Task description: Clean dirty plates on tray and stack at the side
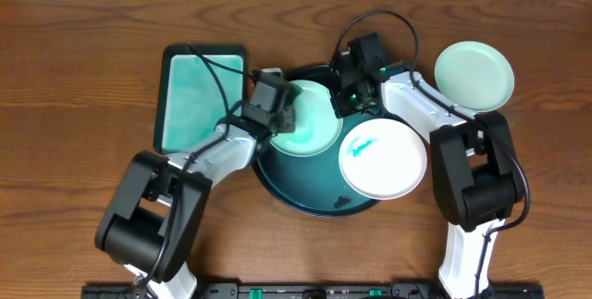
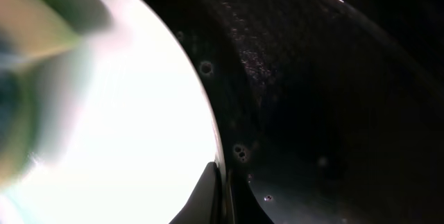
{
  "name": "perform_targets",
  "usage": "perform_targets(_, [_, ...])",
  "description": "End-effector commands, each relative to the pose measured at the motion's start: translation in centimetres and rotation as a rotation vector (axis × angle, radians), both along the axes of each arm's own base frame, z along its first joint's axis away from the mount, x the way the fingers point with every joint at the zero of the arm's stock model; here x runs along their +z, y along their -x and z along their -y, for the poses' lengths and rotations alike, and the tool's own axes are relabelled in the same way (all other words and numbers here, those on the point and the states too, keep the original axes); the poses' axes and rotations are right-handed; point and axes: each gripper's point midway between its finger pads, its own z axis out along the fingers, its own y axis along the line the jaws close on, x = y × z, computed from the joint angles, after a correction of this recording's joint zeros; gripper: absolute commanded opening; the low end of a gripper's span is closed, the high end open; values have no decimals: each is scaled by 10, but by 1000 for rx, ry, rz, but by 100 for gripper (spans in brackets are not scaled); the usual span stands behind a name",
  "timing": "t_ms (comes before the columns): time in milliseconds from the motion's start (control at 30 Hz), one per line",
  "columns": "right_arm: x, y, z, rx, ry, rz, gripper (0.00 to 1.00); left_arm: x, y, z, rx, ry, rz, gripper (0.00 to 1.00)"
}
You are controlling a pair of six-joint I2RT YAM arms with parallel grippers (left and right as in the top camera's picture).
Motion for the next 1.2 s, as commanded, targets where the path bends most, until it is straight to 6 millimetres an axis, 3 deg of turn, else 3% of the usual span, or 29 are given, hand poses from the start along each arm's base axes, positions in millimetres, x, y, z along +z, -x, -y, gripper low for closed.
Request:
perform_targets(0, [12, -10, 33, -10, 118, 70, 1, 31, -18, -49, 109, -74, 89, 7])
perform_targets(167, [45, -10, 27, 90, 131, 159, 1, 109, -25, -58, 123, 108, 226, 7])
perform_targets(267, [62, -13, 26, 99, 161, 213, 1, 148, -27, -80, 172, 138, 314, 7])
perform_targets(300, [74, -14, 26, 109, 195, 255, 1, 161, -26, -97, 209, 140, 343, 7])
perform_targets(333, [81, -14, 25, 117, 212, 277, 1, 162, -26, -104, 223, 137, 341, 7])
perform_targets(433, [97, -15, 25, 132, 277, 341, 1, 144, -24, -121, 262, 113, 281, 7])
perform_targets(600, [136, -18, 27, 146, 460, 494, 1, 91, -25, -135, 305, 57, 146, 7])
perform_targets(733, [175, -14, 22, 173, 620, 628, 1, 46, -24, -156, 375, -37, 55, 7])
perform_targets(800, [204, -9, 20, 149, 738, 720, 1, 25, -21, -162, 387, -53, 5, 7])
perform_targets(900, [236, -2, 17, 147, 865, 812, 1, 15, -20, -177, 430, -90, -12, 7])
perform_targets(1033, [268, 6, 6, 193, 991, 908, 1, 16, -20, -192, 466, -131, -2, 8])
perform_targets(1100, [275, 8, 1, 196, 1019, 931, 1, 16, -20, -192, 466, -132, -2, 16])
perform_targets(1167, [281, 11, -5, 220, 1057, 949, 1, 15, -19, -191, 462, -128, -6, 17])
